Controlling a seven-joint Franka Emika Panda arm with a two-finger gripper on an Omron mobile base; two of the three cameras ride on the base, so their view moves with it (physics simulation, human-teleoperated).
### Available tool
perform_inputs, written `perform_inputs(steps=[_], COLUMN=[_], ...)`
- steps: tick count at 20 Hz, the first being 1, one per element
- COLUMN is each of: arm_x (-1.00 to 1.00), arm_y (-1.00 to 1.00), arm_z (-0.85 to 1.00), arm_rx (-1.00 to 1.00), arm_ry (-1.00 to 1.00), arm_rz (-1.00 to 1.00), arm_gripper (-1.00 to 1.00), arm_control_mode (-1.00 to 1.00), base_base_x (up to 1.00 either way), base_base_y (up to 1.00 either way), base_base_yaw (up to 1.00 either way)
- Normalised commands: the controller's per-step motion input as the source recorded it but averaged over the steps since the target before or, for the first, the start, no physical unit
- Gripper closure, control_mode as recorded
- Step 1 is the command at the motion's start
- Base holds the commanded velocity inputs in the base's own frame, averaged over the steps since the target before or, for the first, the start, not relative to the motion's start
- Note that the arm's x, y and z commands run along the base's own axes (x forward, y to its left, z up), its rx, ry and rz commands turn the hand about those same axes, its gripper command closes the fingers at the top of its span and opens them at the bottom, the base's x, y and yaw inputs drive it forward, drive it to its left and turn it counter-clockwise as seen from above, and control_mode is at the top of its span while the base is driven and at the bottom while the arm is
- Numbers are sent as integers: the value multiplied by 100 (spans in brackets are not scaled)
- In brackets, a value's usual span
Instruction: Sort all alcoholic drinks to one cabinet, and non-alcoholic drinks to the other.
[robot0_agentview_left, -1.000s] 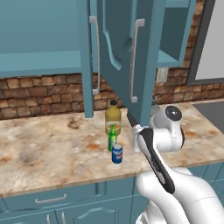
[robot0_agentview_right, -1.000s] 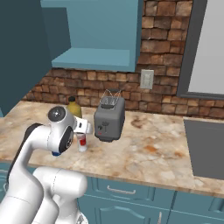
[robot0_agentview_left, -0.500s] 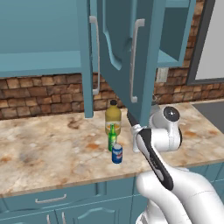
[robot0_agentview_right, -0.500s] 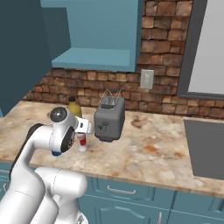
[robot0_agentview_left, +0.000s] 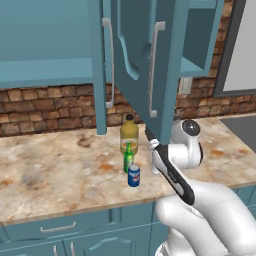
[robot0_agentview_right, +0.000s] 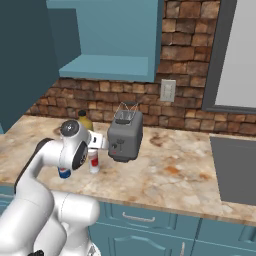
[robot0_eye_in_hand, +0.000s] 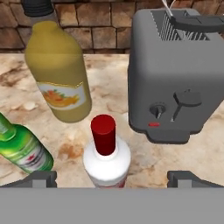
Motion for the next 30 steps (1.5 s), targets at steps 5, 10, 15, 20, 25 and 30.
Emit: perform_inputs(steps=[5,10,15,20,25,30], arm_x=[13,10,3,5,1,4], arm_y=[5,4,0,0,0,0], arm_z=[-13,-18,-17,-13,-12,-8], arm_rx=[0,0,0,0,0,0], arm_ry=[0,0,0,0,0,-6], arm_rz=[0,0,0,0,0,0], arm_gripper=[-100,-100,-100,-100,-100,-100], arm_control_mode=[-100,-100,-100,-100,-100,-100], base_base_x=[0,0,0,0,0,0], base_base_y=[0,0,0,0,0,0], base_base_yaw=[0,0,0,0,0,0])
